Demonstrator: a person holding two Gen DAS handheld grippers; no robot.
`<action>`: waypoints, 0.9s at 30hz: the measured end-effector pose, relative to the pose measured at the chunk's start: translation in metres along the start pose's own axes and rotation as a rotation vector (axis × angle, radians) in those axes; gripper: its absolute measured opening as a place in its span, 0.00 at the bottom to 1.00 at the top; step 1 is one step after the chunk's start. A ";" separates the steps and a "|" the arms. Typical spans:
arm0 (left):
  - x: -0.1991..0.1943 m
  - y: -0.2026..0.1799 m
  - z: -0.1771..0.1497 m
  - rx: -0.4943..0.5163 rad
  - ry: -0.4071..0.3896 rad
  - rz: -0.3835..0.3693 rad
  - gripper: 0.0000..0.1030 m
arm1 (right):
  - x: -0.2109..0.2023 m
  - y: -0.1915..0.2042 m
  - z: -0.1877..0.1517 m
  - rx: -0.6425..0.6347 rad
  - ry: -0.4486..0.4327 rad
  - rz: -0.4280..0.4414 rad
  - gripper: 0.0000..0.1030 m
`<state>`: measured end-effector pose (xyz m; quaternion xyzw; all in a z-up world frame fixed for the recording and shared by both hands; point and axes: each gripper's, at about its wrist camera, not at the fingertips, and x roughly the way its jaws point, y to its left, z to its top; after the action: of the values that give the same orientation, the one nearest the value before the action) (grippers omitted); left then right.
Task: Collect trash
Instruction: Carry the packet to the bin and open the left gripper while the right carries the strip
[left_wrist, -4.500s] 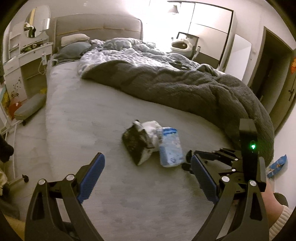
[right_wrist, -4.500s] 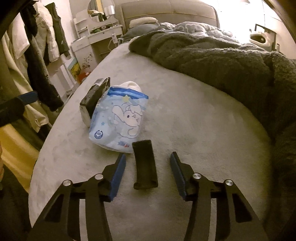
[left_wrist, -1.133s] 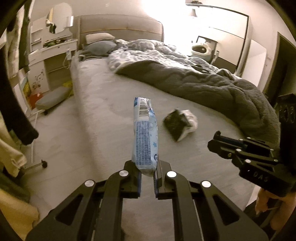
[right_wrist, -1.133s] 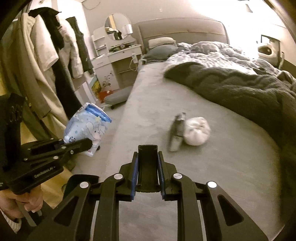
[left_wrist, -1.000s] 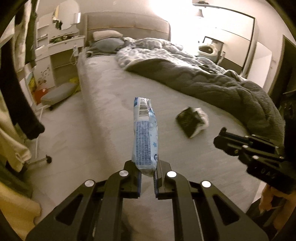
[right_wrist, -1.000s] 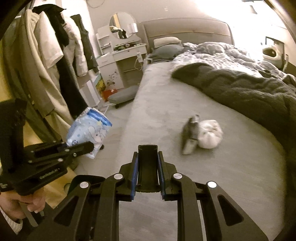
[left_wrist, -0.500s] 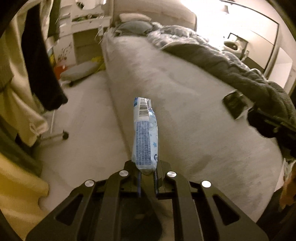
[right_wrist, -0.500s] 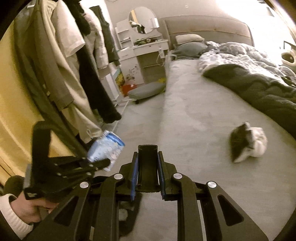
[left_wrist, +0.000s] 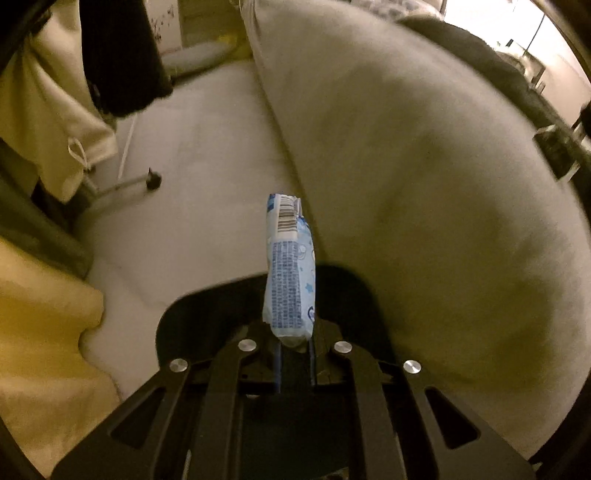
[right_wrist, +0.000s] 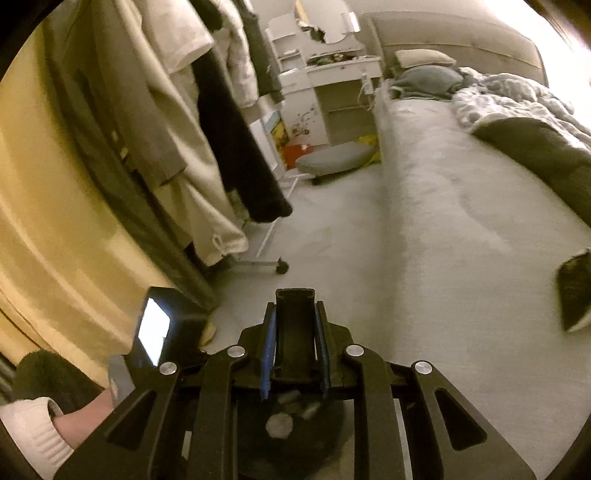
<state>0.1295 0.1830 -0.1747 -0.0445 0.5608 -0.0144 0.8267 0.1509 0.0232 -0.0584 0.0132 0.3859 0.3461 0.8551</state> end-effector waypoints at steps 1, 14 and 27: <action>0.005 0.005 -0.004 -0.005 0.023 -0.001 0.11 | 0.005 0.004 -0.001 -0.005 0.010 0.005 0.19; 0.074 0.045 -0.060 -0.103 0.299 -0.089 0.13 | 0.060 0.028 -0.015 -0.023 0.123 0.030 0.19; 0.064 0.057 -0.079 -0.103 0.306 -0.099 0.68 | 0.102 0.036 -0.030 -0.066 0.244 0.000 0.19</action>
<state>0.0780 0.2303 -0.2676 -0.1119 0.6772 -0.0331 0.7265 0.1568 0.1050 -0.1358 -0.0569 0.4754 0.3578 0.8017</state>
